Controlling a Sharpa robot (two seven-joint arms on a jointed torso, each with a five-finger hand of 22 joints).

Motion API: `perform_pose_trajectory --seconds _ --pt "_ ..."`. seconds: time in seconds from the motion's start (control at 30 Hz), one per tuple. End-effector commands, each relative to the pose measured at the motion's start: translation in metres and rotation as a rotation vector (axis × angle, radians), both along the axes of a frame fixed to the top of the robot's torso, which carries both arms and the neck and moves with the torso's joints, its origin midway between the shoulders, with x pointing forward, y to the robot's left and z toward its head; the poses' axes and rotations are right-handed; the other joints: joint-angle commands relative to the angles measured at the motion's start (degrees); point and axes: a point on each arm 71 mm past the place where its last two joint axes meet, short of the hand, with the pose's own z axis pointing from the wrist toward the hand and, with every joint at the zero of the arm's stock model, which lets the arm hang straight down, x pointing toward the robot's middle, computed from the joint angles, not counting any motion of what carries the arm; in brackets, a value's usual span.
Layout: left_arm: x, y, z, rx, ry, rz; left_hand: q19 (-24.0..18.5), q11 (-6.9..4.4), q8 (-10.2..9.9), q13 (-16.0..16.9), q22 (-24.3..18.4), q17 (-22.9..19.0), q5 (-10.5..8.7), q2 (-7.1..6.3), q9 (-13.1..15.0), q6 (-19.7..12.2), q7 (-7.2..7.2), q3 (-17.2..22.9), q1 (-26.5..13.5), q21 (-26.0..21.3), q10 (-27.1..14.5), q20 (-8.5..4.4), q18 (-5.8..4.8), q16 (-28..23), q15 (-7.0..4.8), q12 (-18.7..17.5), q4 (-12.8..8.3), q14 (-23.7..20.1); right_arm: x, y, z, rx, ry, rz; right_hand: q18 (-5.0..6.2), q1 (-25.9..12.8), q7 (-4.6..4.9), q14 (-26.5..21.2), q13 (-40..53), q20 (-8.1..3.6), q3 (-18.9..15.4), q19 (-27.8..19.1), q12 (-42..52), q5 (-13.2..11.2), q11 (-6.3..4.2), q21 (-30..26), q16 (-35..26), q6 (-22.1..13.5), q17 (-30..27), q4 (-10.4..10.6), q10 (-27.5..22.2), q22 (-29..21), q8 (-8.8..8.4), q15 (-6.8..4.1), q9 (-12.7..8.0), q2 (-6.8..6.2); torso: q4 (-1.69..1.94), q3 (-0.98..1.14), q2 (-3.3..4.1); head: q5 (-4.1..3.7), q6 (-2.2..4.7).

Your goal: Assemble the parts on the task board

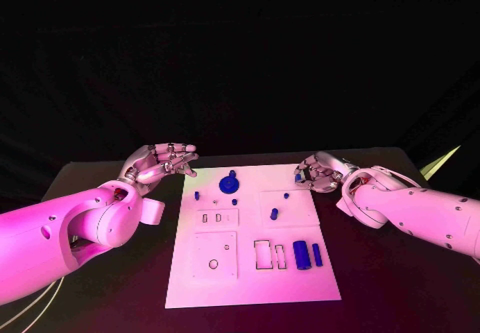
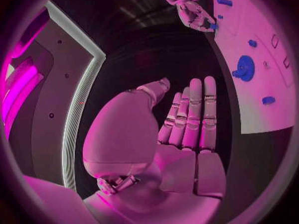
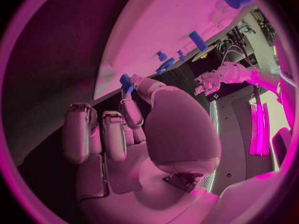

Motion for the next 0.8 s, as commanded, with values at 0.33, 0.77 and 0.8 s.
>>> perform_pose_trajectory --seconds 0.33,0.77,0.8 --pt "0.000 0.001 0.000 -0.001 -0.002 0.001 -0.7 0.23 -0.7 0.8 0.9 0.4 0.27 0.54 0.8 -0.5 1.23 0.3 -1.3 0.9 -0.5 -0.19 1.37 1.2 -0.06 -0.3 0.0 -0.5 -0.012 0.025 0.010 0.001 -0.063 0.065 -1.69 -0.3 -0.11 5.6 0.7 -0.42 1.7 1.0 0.8 -0.7 -0.63 2.0 1.0 2.0 13.7 -0.8 0.9 8.1 3.41 -0.69 1.7 3.17 -0.22 -0.07 -0.16 0.53 0.13" --pt "0.004 0.005 -0.001 0.005 -0.002 0.017 -0.7 0.23 -0.7 0.8 0.9 0.4 0.27 0.54 0.8 -0.5 1.23 0.3 -1.3 0.9 -0.5 -0.19 1.37 1.2 -0.06 -0.3 0.0 -0.5 -0.037 0.101 0.022 0.005 -0.026 0.122 -1.80 -0.7 0.10 5.6 -0.2 -0.39 2.3 1.2 -0.4 -0.7 -0.49 2.4 0.9 1.4 13.6 -0.8 0.4 8.4 3.75 -0.60 1.8 3.71 -0.21 -0.18 -0.39 1.57 -0.06" --pt "0.004 0.005 -0.001 0.005 -0.002 0.018 -0.7 0.23 -0.7 0.8 0.9 0.4 0.27 0.54 0.8 -0.5 1.23 0.3 -1.3 0.9 -0.5 -0.19 1.37 1.2 -0.06 -0.3 0.0 -0.5 -0.038 0.106 0.022 0.007 -0.023 0.126 -1.80 -0.7 0.10 5.6 -0.2 -0.39 2.3 1.2 -0.4 -0.7 -0.49 2.4 0.9 1.4 13.6 -0.8 0.4 8.4 3.75 -0.60 1.8 3.71 -0.19 -0.16 -0.39 1.86 -0.23"
